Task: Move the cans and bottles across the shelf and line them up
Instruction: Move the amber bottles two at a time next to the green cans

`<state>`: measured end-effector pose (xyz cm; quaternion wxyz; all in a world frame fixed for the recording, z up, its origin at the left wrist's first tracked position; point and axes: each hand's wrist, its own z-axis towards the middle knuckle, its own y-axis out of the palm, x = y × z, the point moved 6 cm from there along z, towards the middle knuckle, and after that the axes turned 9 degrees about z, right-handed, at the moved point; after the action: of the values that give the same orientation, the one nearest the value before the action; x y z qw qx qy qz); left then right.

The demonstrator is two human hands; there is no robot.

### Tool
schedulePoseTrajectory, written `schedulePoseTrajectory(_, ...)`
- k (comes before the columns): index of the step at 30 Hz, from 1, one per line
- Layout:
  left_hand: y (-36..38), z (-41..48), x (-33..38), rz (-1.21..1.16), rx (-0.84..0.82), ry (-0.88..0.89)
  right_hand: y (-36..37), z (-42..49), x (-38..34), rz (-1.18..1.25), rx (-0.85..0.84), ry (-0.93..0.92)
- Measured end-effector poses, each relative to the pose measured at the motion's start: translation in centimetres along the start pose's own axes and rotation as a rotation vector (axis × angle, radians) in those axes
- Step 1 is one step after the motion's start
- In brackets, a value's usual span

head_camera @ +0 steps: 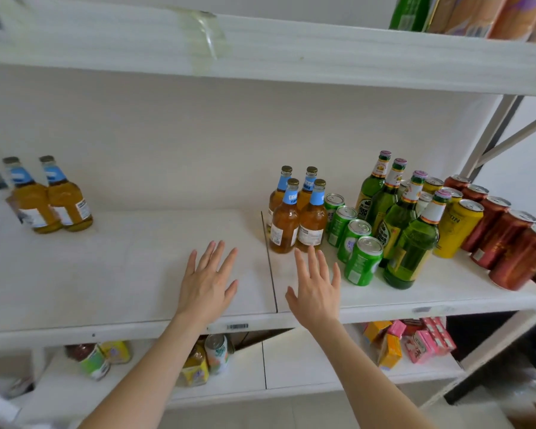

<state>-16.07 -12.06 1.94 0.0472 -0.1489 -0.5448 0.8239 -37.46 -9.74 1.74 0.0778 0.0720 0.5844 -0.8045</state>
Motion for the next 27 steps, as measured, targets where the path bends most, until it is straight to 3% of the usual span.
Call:
schedulePoseTrajectory(13,-2.9,-10.1,-8.4,0.04,-0.034,-0.101,-0.2,-6.4,-12.3,0.048,-0.075,-0.087)
schedulePoseTrajectory(27,-2.7,-14.2,-28.7,0.1,-0.065,-0.112,4.9,-5.8,-31.5,0.101,-0.017,-0.046)
